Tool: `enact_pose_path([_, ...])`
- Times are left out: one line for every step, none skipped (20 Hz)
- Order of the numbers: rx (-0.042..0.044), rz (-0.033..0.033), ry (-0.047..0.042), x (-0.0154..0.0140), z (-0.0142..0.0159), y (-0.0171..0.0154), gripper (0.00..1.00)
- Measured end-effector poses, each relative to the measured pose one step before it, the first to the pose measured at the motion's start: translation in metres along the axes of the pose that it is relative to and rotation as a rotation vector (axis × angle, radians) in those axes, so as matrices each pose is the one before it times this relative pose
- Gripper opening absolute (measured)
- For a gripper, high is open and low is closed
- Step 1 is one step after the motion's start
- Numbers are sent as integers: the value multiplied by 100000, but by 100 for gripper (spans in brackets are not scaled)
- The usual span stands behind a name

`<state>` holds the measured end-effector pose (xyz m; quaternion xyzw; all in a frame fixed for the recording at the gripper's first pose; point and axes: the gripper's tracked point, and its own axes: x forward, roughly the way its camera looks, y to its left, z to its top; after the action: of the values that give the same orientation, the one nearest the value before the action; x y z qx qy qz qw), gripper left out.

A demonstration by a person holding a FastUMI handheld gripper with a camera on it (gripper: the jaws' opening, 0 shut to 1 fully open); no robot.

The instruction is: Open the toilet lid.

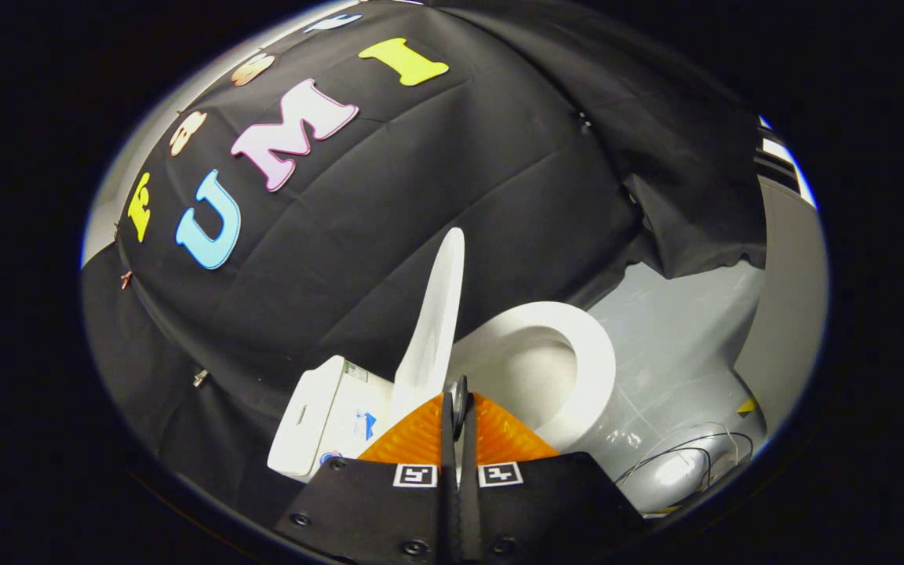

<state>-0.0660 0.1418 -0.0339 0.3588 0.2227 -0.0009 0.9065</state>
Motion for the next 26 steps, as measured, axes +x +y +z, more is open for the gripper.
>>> enact_pose_path([-2417, -1549, -871, -133, -18, 1065, 5])
enact_pose_path([-2331, -1994, -539, -128, 12, 677, 5])
enact_pose_path([-1582, -1598, -1674, -193, 340, 712, 5])
enact_pose_path([-829, -796, -594, -65, 240, 741, 5])
enact_pose_path([-1726, -777, -1207, -173, 163, 695, 5])
enact_pose_path([-1529, -568, -628, -195, -58, 671, 5])
enact_pose_path([-1385, -104, -977, -160, 86, 596, 5])
enact_pose_path([-1132, 289, -479, -95, 39, 730, 5])
enact_pose_path([-865, 199, -160, -70, 88, 618, 5])
enact_pose_path([-758, -178, -188, -107, 159, 546, 5])
enact_pose_path([-1190, -160, -219, -86, -24, 525, 5])
enact_pose_path([-1406, -42, 84, -132, -23, 562, 5])
enact_pose_path([-1075, 426, -831, -202, 175, 872, 5])
enact_pose_path([-674, 513, -111, -182, 69, 755, 5])
enact_pose_path([-1190, 34, -892, -119, 105, 666, 5])
enact_pose_path([-1877, -443, -310, -167, 26, 647, 5])
enact_pose_path([-1638, -793, -527, -71, -66, 603, 5])
enact_pose_path([-1579, -965, -417, -34, 172, 551, 5])
enact_pose_path([-924, -808, -387, -100, 60, 590, 5])
enact_pose_path([-1641, -759, -656, -167, 8, 540, 5])
enact_pose_path([-1247, -185, 128, -88, 35, 694, 5])
enact_pose_path([-995, -222, -540, -176, 91, 581, 5])
enact_pose_path([-1011, 179, 166, -71, 78, 728, 5])
enact_pose_path([-1256, 114, -426, -127, 73, 636, 5])
enact_pose_path([-1356, 284, -111, -55, 83, 692, 5])
enact_pose_path([-1457, 23, -264, -207, -12, 742, 5])
